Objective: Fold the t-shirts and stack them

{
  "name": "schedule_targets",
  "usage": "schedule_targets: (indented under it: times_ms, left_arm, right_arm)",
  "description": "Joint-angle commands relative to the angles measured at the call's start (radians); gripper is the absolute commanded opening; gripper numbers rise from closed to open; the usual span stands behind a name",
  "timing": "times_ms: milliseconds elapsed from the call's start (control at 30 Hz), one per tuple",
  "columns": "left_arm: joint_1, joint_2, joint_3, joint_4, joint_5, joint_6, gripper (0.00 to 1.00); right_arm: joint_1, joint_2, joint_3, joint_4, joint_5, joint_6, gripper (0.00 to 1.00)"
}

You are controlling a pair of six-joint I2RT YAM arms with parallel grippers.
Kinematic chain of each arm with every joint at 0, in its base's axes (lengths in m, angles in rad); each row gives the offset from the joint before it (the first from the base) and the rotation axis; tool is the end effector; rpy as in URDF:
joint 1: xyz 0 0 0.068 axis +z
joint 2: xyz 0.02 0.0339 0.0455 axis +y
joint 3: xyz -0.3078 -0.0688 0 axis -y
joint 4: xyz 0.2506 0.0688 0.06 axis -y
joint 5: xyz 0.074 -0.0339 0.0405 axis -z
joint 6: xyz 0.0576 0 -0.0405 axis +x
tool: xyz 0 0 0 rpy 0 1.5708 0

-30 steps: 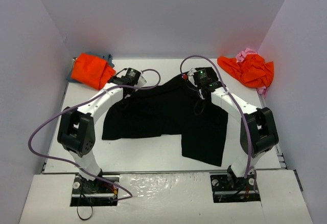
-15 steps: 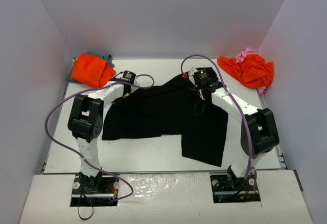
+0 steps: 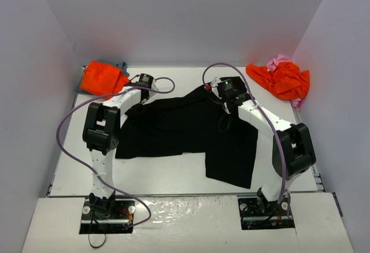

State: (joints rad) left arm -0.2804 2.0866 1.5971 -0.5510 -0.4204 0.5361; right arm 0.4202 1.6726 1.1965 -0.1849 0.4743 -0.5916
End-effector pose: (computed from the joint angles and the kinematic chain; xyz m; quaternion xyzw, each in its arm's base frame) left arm 0.4728 -0.1117 0.2072 0.3245 0.8880 0.2324 0.2285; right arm 0.3763 0.1393 0.2813 -0.3328 0.8138 -0.2468 0.4074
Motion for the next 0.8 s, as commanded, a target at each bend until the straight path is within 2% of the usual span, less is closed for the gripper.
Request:
schedule_targets:
  times_ms: [0, 100, 133, 200, 367, 433, 633, 767]
  left_arm:
    - [0.01, -0.008, 0.087, -0.027, -0.009, 0.008, 0.0]
    - [0.01, -0.002, 0.098, -0.038, 0.0, 0.002, 0.0]
    - [0.01, -0.003, 0.097, -0.038, 0.0, 0.002, 0.0]
    - [0.013, -0.007, 0.093, -0.035, -0.002, -0.002, 0.0]
    - [0.02, -0.003, 0.124, -0.06, -0.001, -0.016, 0.0]
    - [0.02, 0.012, 0.175, -0.094, -0.001, -0.027, 0.0]
    - [0.021, 0.057, 0.335, -0.171, 0.012, -0.034, 0.0]
    - [0.021, 0.084, 0.369, -0.182, 0.014, -0.033, 0.0]
  right_arm:
    - [0.068, -0.111, 0.013, -0.033, -0.139, 0.015, 0.41]
    - [0.154, -0.136, 0.008, -0.07, -0.214, 0.0, 0.32]
    - [0.188, -0.143, 0.008, -0.083, -0.245, -0.005, 0.25]
    - [0.238, -0.142, 0.021, -0.118, -0.312, -0.007, 0.0]
    - [0.376, -0.101, 0.028, -0.197, -0.51, -0.007, 0.0]
    - [0.436, -0.055, 0.023, -0.206, -0.508, -0.016, 0.0]
    - [0.493, 0.095, 0.068, -0.212, -0.529, -0.032, 0.0]
    - [0.514, 0.196, 0.163, -0.216, -0.516, -0.045, 0.0]
